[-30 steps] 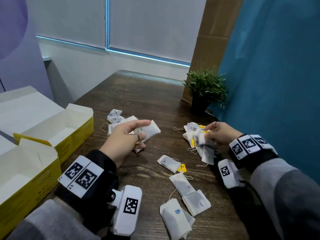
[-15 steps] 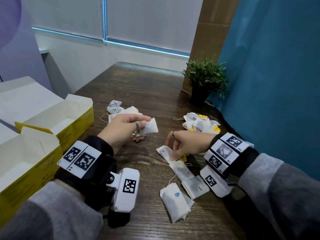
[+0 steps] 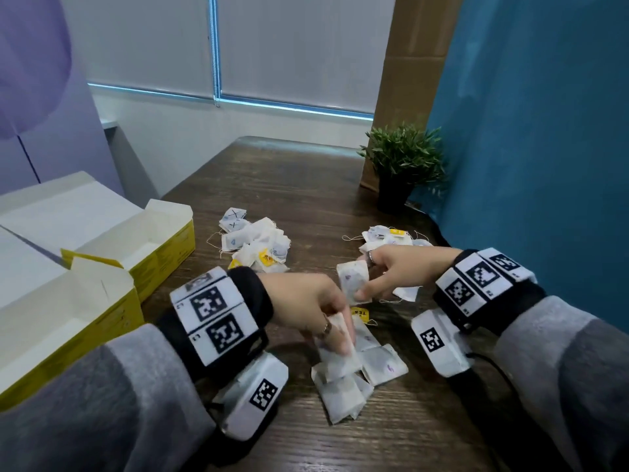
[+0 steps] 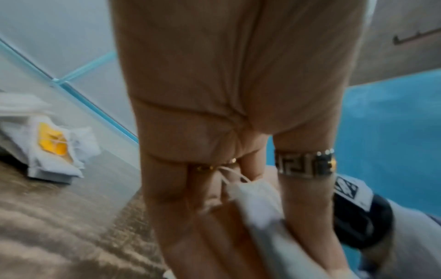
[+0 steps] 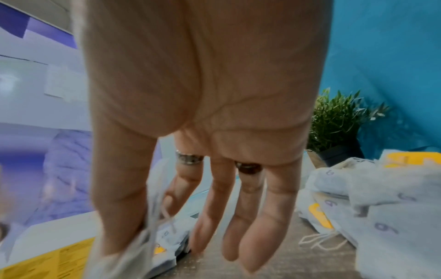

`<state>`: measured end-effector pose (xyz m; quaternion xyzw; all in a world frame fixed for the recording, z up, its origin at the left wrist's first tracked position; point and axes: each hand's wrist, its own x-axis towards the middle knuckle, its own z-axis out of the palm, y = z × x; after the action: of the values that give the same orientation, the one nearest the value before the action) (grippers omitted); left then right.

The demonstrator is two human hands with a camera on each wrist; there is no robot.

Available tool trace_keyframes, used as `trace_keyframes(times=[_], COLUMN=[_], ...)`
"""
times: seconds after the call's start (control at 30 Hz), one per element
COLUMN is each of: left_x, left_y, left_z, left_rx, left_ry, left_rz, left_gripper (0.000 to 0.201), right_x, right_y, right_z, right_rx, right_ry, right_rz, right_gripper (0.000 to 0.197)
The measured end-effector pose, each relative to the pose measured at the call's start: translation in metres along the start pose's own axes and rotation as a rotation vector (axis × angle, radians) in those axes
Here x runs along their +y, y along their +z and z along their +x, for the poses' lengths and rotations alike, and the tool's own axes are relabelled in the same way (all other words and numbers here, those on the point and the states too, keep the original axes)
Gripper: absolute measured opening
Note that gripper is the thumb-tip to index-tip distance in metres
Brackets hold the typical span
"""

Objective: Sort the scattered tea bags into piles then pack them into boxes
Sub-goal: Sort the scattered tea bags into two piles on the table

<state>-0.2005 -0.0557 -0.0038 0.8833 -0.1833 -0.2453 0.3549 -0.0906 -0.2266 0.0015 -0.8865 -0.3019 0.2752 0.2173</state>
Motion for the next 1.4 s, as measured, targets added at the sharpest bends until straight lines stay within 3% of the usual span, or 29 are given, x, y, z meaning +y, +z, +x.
trace_keyframes(times=[0.07,0.2,0.37,0.47,0.63,0.8,0.9,0.97,1.13,1.4], left_x=[0.003,0.004,0.004,0.0,-0.014,-0.034,-0.042,-0.047,-0.067,-0.083], left_y=[0.007,0.011,0.012,0.007,-0.014,-0.039,-0.045,-0.049,-0.057,-0.064], left_z=[0.003,0.006,0.007,0.003,-0.017,-0.029,-0.028,-0.026,-0.015,-0.017], left_rx=[-0.045,-0.101,-0.093,-0.032,0.135,0.401,0.555,0.648,0.874,0.904], left_ry=[-0.011,-0.031,-0.024,-0.036,0.013,0.079,0.13,0.16,0.121,0.108], left_rz=[0.097,0.196,0.296,0.276,-0.048,-0.353,-0.689,-0.83,-1.042,-1.138], left_gripper=[0.011,0.018,0.021,0.03,0.03,0.02,0.011,0.016,0.011,0.013], right_x=[0.0,0.0,-0.005,-0.007,-0.007,-0.011,-0.011,-0.01,-0.016,-0.024], right_y=[0.003,0.017,0.023,0.027,0.028,0.027,0.028,0.029,0.03,0.034], right_z=[-0.004,-0.003,-0.001,0.001,0.0,0.0,0.002,0.002,0.0,0.007], right_rx=[-0.085,-0.153,-0.159,-0.131,-0.14,-0.165,-0.168,-0.167,-0.186,-0.254], right_ry=[0.01,-0.015,-0.044,-0.046,-0.038,-0.028,-0.009,-0.001,-0.026,-0.069], right_rz=[-0.042,-0.124,-0.212,-0.276,-0.253,-0.208,-0.241,-0.24,-0.123,-0.321], right_gripper=[0.024,0.044,0.023,0.024,0.028,0.04,0.045,0.046,0.058,0.04])
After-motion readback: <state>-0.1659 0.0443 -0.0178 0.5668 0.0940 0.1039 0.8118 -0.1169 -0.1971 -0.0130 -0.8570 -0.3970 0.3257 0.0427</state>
